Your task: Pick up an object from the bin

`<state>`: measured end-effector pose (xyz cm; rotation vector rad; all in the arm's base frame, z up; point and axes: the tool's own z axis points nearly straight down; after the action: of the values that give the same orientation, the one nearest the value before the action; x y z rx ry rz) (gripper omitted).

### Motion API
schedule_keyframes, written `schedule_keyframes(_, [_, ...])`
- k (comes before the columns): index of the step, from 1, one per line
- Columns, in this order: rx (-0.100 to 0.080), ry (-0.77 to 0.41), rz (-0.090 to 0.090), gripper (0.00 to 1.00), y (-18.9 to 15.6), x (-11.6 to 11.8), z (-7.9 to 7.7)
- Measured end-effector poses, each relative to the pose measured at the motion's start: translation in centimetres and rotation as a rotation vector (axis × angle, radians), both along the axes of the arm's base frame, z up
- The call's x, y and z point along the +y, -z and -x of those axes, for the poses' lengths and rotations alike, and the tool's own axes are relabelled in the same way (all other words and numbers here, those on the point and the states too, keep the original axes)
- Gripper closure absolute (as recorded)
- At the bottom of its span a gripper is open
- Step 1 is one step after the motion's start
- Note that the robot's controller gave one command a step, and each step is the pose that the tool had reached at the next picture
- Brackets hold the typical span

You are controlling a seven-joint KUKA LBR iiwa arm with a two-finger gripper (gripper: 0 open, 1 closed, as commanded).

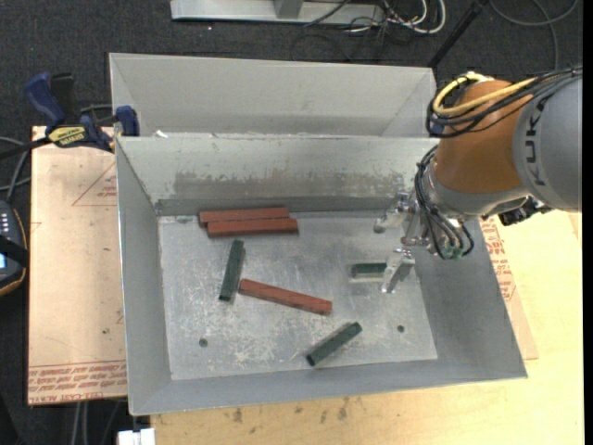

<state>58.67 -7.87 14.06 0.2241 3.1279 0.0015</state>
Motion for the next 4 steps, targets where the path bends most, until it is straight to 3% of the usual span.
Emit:
schedule_keyframes(1, [0.002, 0.022, 0.000, 0.00, 1.4, -0.3, -0.6])
schedule_keyframes(2, [0.000, 0.142, -0.001, 0.00, 6.6, -0.7, -0.3])
schedule_keyframes(3, [-0.017, 0.133, 0.002, 1.00, 6.3, -0.9, -1.4])
schedule_keyframes(4, [-0.017, 0.132, 0.002, 1.00, 6.3, -0.9, -1.4])
